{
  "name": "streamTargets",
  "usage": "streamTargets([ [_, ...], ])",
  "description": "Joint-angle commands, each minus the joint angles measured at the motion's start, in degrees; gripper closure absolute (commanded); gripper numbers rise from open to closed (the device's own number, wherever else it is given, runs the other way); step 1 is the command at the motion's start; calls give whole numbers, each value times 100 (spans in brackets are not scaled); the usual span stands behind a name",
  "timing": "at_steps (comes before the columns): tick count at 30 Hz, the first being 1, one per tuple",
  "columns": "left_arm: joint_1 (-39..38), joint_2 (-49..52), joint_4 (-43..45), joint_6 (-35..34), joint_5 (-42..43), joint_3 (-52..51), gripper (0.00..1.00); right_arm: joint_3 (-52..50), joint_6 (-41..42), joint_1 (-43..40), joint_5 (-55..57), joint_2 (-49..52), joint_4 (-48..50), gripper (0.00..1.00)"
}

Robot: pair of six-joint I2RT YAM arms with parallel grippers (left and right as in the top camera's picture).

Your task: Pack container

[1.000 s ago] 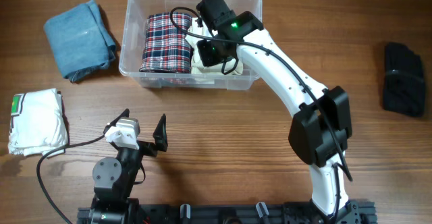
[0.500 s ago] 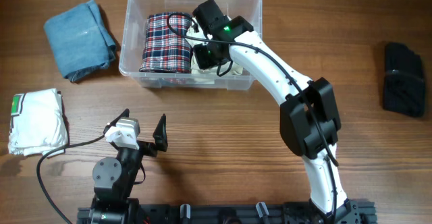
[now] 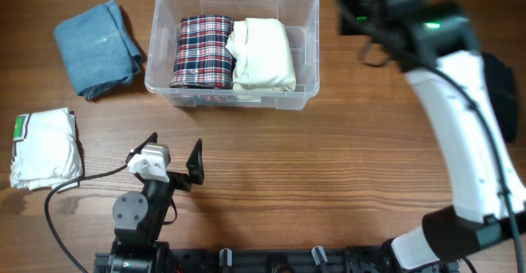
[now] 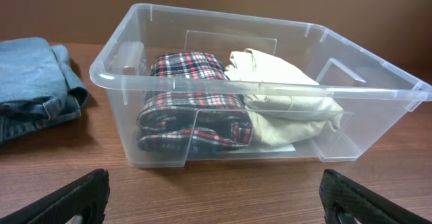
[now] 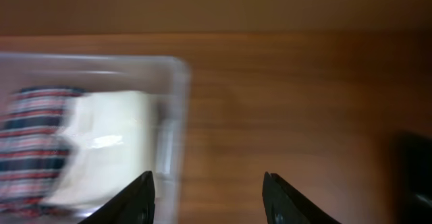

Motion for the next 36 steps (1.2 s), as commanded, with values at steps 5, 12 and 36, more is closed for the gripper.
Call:
streamTargets([
  [5,-24,-20,-9,-9,-15,-37,0,-66,-52,-1561,1193,98,-999,36],
  [12,-24,-20,-9,-9,-15,-37,0,-487,-503,-2592,1622,763,-1003,19],
  [36,-24,-20,-9,-9,-15,-37,0,-492,-841,-3215,3309,3104,-673,9],
])
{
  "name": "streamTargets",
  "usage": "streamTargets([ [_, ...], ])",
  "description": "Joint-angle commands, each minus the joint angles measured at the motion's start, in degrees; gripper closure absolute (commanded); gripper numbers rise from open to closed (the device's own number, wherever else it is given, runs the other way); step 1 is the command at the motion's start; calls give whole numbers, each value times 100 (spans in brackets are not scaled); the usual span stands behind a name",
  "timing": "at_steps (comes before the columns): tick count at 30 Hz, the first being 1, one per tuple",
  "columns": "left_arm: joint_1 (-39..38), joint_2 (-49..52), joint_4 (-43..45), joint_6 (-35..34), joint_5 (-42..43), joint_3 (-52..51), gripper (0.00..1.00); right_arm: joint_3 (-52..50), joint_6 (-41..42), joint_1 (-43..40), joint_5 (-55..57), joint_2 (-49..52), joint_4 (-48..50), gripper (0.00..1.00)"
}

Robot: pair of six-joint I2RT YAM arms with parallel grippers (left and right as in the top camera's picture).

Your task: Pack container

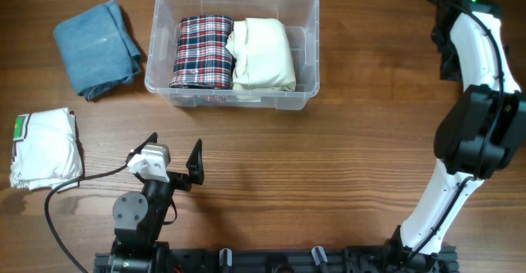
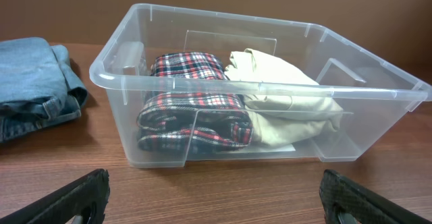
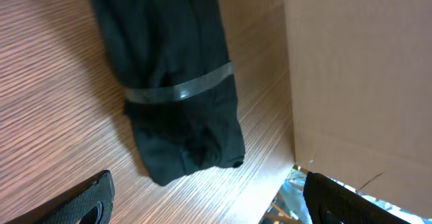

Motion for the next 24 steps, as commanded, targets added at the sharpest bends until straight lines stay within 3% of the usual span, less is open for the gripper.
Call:
streamTargets([
  [1,-24,-20,-9,-9,-15,-37,0,-20,-291,-223,-264,140,129,8],
  [4,-24,-20,-9,-9,-15,-37,0,-72,-627,-243,-468,140,308,1],
  [10,-24,-20,-9,-9,-15,-37,0,-704,-1193,-243,-651,140,874,0],
  [15,-24,-20,-9,-9,-15,-37,0,-1305,-1305,-245,-125,140,1541,0],
  [24,-24,-20,-9,-9,-15,-37,0,-1403,-2052,-369,-140,140,2181,0],
])
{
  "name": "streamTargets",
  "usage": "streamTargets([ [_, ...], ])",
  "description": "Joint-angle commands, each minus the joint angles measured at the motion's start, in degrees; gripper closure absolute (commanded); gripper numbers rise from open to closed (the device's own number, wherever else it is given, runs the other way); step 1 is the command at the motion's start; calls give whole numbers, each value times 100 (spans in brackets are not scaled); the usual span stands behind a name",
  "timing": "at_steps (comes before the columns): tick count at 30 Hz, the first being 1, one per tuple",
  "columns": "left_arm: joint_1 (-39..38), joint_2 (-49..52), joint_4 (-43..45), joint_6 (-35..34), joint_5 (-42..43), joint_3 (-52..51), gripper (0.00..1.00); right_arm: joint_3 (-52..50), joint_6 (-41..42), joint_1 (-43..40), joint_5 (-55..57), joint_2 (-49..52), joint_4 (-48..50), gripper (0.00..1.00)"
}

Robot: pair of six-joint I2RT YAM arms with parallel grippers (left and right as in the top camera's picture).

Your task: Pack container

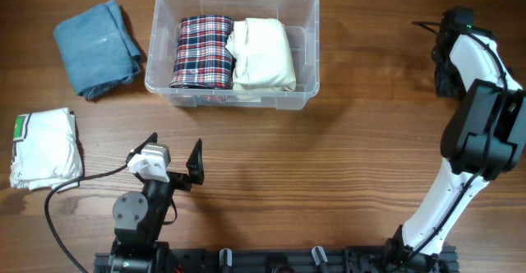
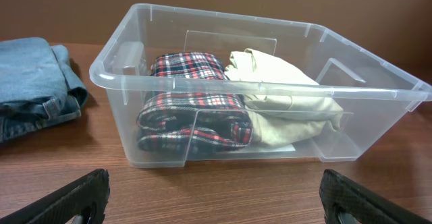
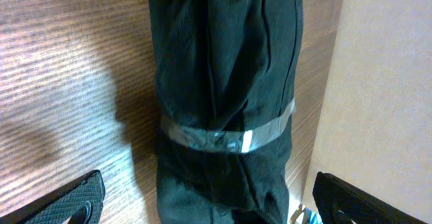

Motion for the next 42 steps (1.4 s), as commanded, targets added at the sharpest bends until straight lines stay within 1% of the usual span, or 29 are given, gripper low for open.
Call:
streamTargets([
  [1,-24,-20,-9,-9,-15,-37,0,-15,-341,-114,105,98,111,0],
  [3,-24,-20,-9,-9,-15,-37,0,-17,-435,-184,-188,98,109,0],
  [12,-24,-20,-9,-9,-15,-37,0,-17,-671,-439,-238,98,341,0],
  [15,-24,-20,-9,-9,-15,-37,0,-17,-820,-442,-632,127,365,0],
  [20,-24,-20,-9,-9,-15,-37,0,-17,-841,-442,-780,369,341,0],
  [25,-24,-20,-9,-9,-15,-37,0,-17,-966,-442,-638,643,369,0],
  [31,-24,-20,-9,-9,-15,-37,0,-17,-964,-487,-269,669,553,1],
  [34,-24,-20,-9,-9,-15,-37,0,-17,-1126,-562,-717,669,503,1],
  [37,-24,-20,-9,-9,-15,-37,0,-17,-1121,-592,-905,669,542,1],
  [39,-24,-20,-9,-9,-15,-37,0,-17,-1119,-592,-1045,669,551,6],
  [40,-24,-20,-9,-9,-15,-37,0,-17,-1117,-592,-1104,669,546,13],
  [41,-24,-20,-9,-9,-15,-37,0,-17,-1097,-592,-1117,669,538,22],
  [42,-24,-20,-9,-9,-15,-37,0,-17,-1086,-592,-1117,669,533,35],
])
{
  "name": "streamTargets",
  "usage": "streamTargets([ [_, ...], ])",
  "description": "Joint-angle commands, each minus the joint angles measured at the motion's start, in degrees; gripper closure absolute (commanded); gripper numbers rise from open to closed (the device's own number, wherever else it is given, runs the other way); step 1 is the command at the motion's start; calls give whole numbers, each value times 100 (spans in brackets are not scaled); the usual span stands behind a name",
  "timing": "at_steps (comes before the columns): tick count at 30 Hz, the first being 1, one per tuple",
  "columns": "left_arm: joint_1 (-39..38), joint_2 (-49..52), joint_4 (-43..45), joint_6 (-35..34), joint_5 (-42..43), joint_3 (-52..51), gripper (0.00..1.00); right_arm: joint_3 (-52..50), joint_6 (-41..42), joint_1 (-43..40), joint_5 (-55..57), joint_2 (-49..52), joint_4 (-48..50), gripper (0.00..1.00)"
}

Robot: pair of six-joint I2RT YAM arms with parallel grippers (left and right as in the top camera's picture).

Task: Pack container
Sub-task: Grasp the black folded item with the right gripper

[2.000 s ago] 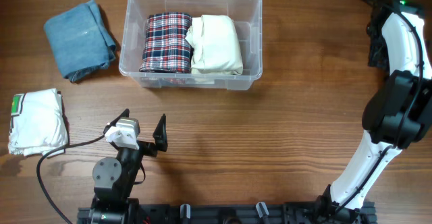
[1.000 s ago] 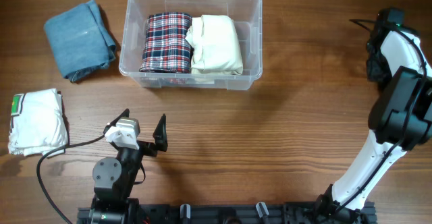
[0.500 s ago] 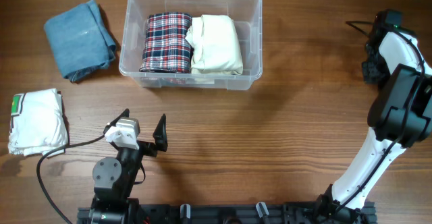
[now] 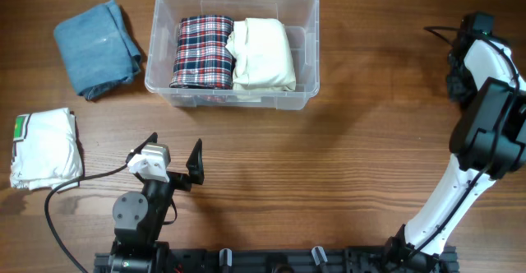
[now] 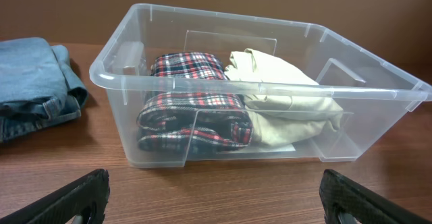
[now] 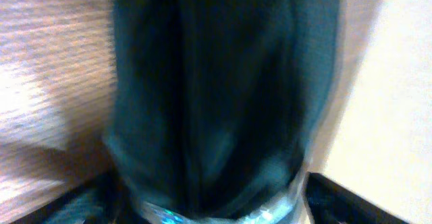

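The clear plastic container [image 4: 308,26] stands at the back centre and holds a folded plaid garment [image 4: 203,51] and a cream garment [image 4: 263,53]. A dark rolled garment [image 6: 216,96] with a shiny grey band fills the blurred right wrist view. My right gripper [image 6: 216,207] is open right over it, one finger at each side; overhead it is at the far right [image 4: 457,80]. My left gripper [image 5: 216,207] rests open near the front edge, facing the container [image 5: 256,89], with nothing between its fingers.
Folded blue jeans [image 4: 94,47] lie at the back left and a white garment [image 4: 45,148] lies at the left edge. A pale wall or box [image 6: 391,102] runs close beside the dark garment on the right. Cables trail from the left arm's base [image 4: 136,215].
My right gripper has come closer to the dark garment, which now fills its blurred view. Overhead the wrist sits a little further right. The left arm has not moved.
My right gripper was open above the container's right end. Then it was at the table's right edge looking down on a dark rolled garment, then nearer to it. Now it stands open with its fingers either side of that garment. The left gripper stayed still throughout.
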Motion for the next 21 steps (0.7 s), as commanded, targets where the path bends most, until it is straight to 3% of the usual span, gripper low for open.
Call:
streamTargets([
  [1,-24,-20,-9,-9,-13,-37,0,-90,35,-66,-570,358,-33,40],
  [9,-24,-20,-9,-9,-13,-37,0,-44,831,-66,-114,289,-168,62],
  [12,-24,-20,-9,-9,-13,-37,0,70,1156,-63,-2,153,-247,64],
  [21,-24,-20,-9,-9,-13,-37,0,203,2004,363,-710,-1742,-212,79],
])
